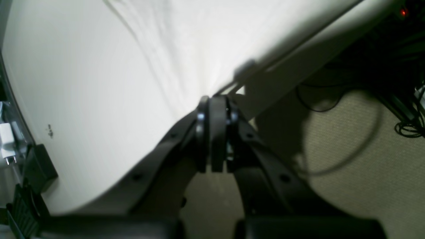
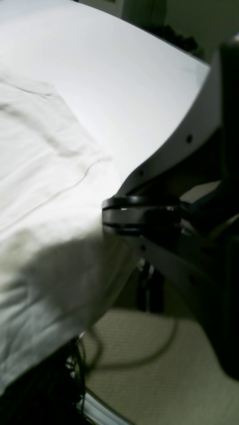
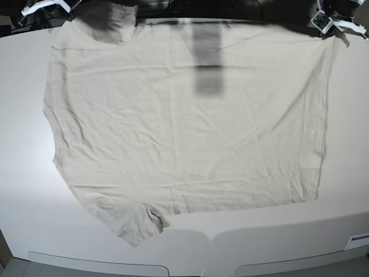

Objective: Fold the T-shirt properly
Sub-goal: 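Pull the shoulder edges toward the hem with both grippers, folding the collar side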

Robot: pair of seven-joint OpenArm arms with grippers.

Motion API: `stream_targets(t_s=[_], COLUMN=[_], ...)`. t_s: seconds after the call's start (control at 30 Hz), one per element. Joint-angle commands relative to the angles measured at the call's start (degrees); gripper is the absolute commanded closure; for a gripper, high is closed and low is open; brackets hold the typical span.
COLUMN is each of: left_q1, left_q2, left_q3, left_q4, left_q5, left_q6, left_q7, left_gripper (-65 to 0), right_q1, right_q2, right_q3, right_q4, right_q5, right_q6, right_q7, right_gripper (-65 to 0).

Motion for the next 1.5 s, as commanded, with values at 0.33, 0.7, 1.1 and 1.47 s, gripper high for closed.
stream_targets(t_s=[0.33,0.7,1.1,1.47], left_q1=[-10.2,-21.7,-30.0,-36.2], left_q2=[-0.7,-0.7,-0.7,-0.7], left_q3=[-2.3,-2.2,-2.1,1.4], left_q4=[1.6,0.2,-11.9,-21.2], left_q5=[-8.8,-15.1,-17.6,-18.0], left_q6=[1.7,1.6,-3.2,-6.5], left_q7=[-3.2,-2.1,-2.4,-5.2], left_gripper=[0.0,0.0,0.0,0.0], right_q1=[14.8,32.4,45.1,50.4], right_q2=[2.9,2.9,1.5,2.0], right_q3=[0.4,-3.3,-5.3,-5.5], right_q4=[1.6,-5.9,-16.1,-22.5], right_q5=[10.4,15.1,15.4,18.1], right_q6=[1.2,2.5,2.5,2.8], right_q7=[0.7,0.7,0.8,0.9], right_gripper=[0.0,0.0,0.0,0.0])
